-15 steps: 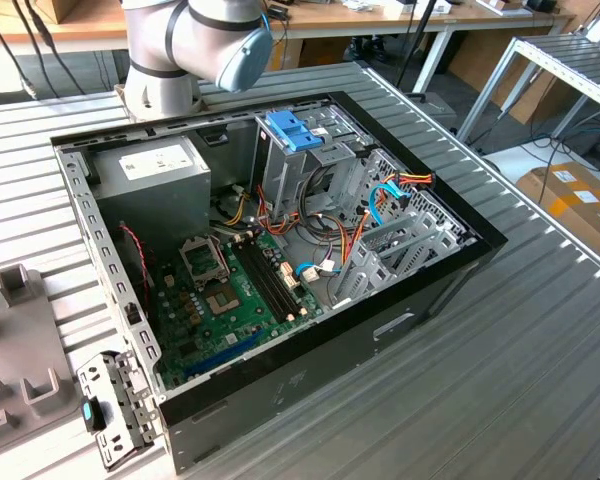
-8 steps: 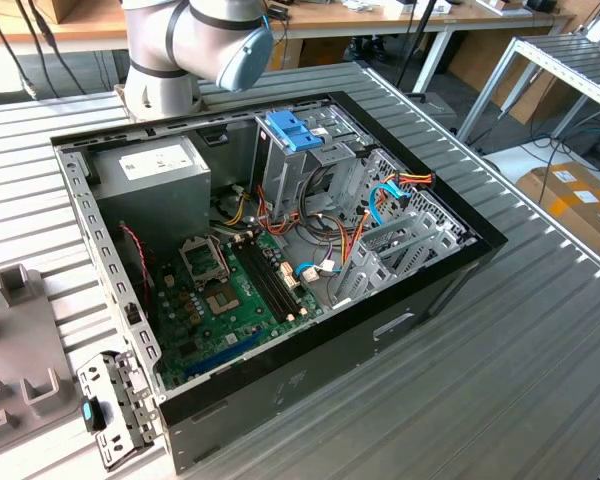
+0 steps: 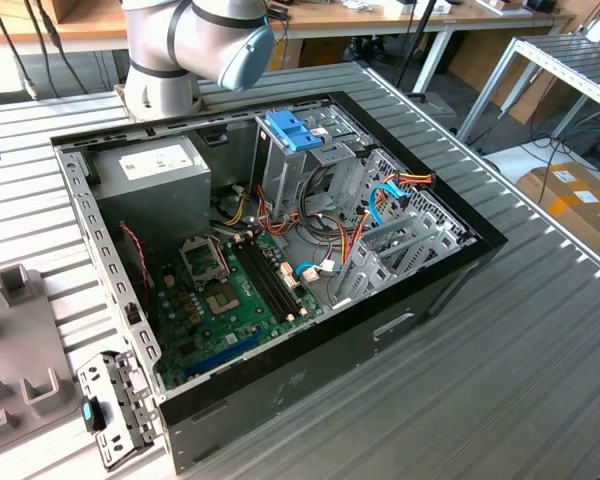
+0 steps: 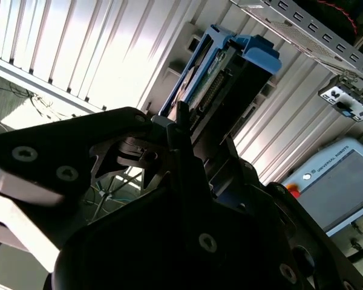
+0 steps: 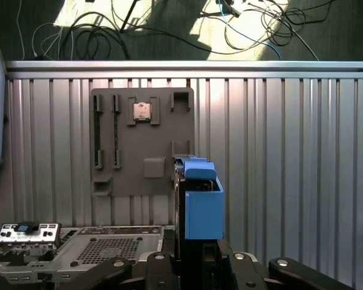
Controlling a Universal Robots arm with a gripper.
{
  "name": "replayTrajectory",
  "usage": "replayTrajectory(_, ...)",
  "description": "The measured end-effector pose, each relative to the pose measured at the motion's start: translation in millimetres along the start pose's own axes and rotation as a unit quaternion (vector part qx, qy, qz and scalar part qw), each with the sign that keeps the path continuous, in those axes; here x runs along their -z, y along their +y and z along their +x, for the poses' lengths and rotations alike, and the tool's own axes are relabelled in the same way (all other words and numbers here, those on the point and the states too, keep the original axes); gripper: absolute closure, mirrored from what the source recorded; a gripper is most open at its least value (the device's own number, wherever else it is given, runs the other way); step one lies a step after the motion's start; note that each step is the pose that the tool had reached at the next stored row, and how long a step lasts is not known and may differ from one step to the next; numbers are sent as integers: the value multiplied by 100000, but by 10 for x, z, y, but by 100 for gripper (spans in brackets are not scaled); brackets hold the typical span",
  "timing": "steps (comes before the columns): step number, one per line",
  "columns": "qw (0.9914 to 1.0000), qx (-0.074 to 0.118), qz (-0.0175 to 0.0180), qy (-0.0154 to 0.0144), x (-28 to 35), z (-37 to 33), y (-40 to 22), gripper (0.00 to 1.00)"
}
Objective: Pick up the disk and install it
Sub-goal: 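Pick up the disk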
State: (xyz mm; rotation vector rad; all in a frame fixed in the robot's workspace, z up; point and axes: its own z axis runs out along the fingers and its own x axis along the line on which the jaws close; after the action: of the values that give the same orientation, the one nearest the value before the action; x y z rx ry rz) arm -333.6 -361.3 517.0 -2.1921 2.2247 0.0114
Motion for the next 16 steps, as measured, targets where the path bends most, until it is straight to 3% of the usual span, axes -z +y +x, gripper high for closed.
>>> replayTrajectory(7, 100000, 0, 3, -2, -2, -3, -187, 65)
replayTrajectory(16, 100000, 1, 2, -2, -4, -7, -508, 65)
